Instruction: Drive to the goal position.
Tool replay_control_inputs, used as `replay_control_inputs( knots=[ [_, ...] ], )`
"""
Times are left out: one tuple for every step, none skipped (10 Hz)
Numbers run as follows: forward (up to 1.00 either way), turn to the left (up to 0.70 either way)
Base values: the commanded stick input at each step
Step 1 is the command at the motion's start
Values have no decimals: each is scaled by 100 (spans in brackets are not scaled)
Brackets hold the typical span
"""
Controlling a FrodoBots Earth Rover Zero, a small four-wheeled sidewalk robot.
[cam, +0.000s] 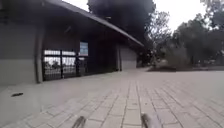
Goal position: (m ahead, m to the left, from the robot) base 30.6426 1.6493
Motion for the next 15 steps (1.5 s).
replay_control_inputs(
  knots=[
    [97,0],
    [97,0],
    [96,0],
    [96,0],
    [96,0],
    [96,0],
    [96,0],
    [96,0],
    [96,0],
    [96,0],
    [95,0],
    [95,-20],
    [95,-33],
    [95,-28],
    [95,-21]
  ],
)
